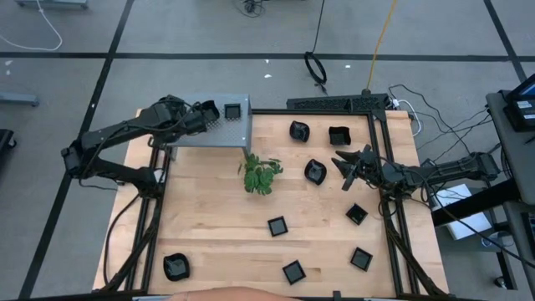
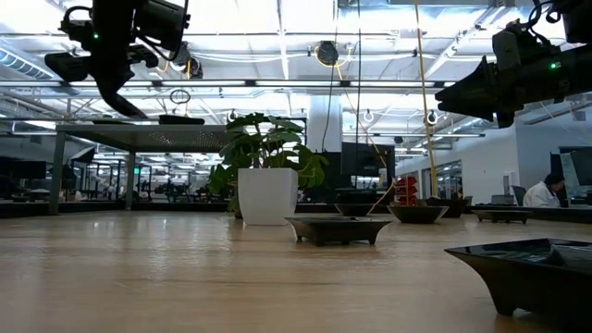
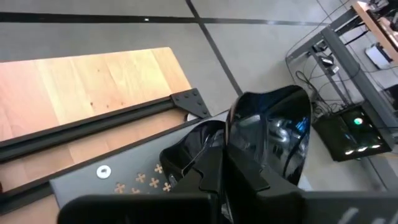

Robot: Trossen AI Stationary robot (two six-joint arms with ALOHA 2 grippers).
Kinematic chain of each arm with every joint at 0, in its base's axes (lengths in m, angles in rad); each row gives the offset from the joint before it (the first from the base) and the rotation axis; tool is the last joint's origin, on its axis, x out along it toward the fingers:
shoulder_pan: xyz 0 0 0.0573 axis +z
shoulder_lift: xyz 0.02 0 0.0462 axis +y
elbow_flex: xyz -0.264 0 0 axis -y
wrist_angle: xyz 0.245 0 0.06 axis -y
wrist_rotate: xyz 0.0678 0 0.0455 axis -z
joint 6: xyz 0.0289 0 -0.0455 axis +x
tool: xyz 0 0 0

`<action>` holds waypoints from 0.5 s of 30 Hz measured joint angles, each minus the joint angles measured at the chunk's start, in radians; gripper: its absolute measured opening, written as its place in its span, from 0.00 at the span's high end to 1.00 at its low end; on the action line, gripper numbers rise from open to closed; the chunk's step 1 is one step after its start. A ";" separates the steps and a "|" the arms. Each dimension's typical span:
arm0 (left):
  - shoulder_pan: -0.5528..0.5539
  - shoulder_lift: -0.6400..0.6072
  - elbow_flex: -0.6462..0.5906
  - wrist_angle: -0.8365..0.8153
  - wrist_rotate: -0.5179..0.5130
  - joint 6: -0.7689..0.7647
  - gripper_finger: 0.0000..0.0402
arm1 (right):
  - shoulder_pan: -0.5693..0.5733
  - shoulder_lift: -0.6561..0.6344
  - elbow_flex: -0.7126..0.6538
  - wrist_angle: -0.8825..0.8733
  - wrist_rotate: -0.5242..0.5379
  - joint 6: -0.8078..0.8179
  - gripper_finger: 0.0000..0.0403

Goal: Pick & Place Mini shaped plates
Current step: Stack the leaf shaped plate on top of the leaf shaped plate on the shelf

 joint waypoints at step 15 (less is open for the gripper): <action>0.033 0.013 0.000 0.009 0.038 0.059 0.94 | 0.000 0.000 0.000 0.000 0.000 0.000 0.64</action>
